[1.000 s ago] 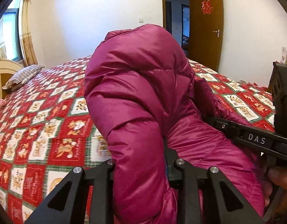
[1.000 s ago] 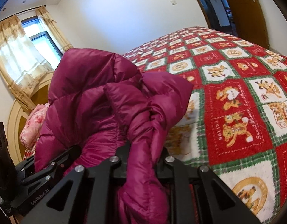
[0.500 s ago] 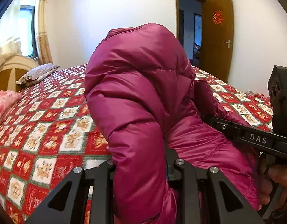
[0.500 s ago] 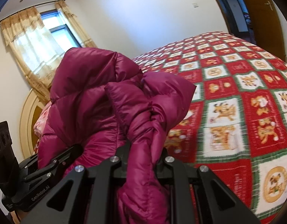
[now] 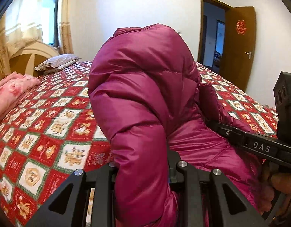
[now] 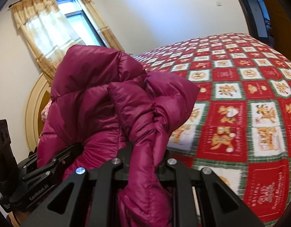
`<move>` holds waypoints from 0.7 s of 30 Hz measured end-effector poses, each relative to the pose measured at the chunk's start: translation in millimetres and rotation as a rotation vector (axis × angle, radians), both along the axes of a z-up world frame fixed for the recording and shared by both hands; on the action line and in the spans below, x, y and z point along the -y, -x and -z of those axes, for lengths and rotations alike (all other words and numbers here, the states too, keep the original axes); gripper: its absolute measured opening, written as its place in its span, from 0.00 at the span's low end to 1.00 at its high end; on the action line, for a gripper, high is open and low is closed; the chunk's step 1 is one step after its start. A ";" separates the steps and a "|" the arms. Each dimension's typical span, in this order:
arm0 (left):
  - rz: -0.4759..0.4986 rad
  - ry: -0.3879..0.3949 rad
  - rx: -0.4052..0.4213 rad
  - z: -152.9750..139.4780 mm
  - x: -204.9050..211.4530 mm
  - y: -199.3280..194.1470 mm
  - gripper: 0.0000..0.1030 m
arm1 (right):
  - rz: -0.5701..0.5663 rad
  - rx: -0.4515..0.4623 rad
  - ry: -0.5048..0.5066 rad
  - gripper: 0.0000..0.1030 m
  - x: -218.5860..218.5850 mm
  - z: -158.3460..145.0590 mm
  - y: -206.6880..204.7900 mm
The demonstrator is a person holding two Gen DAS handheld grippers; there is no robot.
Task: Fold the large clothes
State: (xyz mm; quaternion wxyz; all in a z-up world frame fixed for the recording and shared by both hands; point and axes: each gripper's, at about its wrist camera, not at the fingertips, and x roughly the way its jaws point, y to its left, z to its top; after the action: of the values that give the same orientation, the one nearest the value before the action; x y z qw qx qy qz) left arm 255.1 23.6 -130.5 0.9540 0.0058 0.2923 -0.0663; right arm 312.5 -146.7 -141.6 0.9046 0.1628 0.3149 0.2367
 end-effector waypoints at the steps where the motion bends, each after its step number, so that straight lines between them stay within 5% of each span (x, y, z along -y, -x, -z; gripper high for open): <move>1: -0.010 0.003 -0.002 0.9 -5.8 1.3 0.26 | -0.006 0.000 0.002 0.18 -2.8 0.3 -0.3; 21: -0.070 0.042 -0.068 25.9 -42.0 4.8 0.26 | -0.052 -0.055 0.080 0.18 -49.1 21.1 -7.4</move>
State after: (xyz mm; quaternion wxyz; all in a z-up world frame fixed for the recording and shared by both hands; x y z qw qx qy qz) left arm 250.3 65.6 -156.4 0.9452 -0.0267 0.3231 -0.0392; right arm 319.9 -97.6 -162.7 0.8949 0.1248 0.3531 0.2427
